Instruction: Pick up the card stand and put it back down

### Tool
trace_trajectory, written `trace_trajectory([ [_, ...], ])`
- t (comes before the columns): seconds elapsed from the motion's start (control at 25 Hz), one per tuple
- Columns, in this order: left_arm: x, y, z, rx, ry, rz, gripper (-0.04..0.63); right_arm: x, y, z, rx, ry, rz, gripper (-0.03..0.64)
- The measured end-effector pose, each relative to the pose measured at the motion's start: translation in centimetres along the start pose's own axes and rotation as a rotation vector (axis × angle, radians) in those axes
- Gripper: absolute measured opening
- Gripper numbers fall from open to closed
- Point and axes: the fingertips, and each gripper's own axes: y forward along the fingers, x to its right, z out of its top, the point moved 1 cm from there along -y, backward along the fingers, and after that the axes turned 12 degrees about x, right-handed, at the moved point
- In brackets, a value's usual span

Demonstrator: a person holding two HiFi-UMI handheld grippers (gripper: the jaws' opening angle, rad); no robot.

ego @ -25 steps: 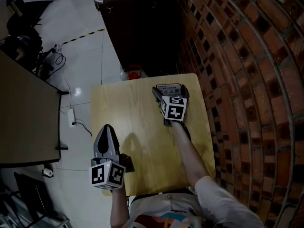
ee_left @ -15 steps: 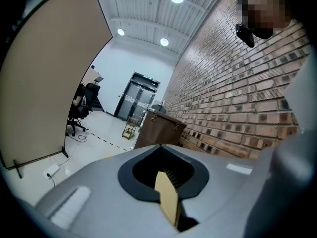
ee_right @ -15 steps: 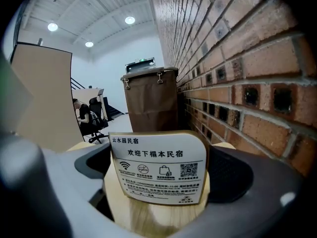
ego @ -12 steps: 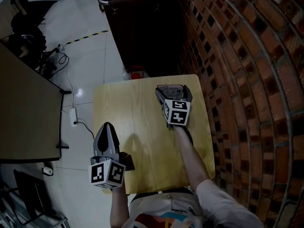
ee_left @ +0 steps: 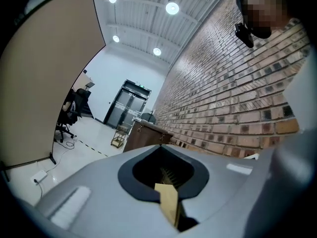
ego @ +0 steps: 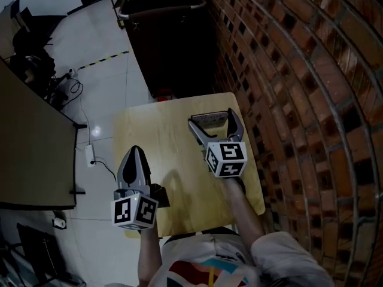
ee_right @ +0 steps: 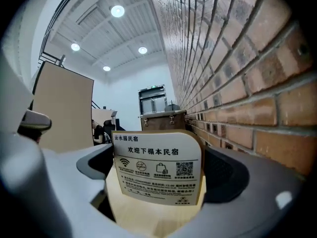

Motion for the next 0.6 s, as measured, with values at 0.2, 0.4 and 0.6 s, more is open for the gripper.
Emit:
trace_trajectory([
  [0.2, 1.4, -1.9, 1.0, 0.032, -0.002, -0.024, 0.005, -1.8, -6.1, 3.3, 0.062, -0.009, 0.043, 0.545],
  [0.4, 2.7, -3.3, 2.1, 0.056, 0.001, -0.051, 0.005, -3.8, -10.7, 5.3, 0.103, 0.028, 0.057, 0.545],
  [0.6, 4.0, -4.1, 2.3, 0.081, 0.006, -0.09, 0.005, -5.2, -12.6, 5.6, 0.106, 0.041, 0.072, 0.545],
])
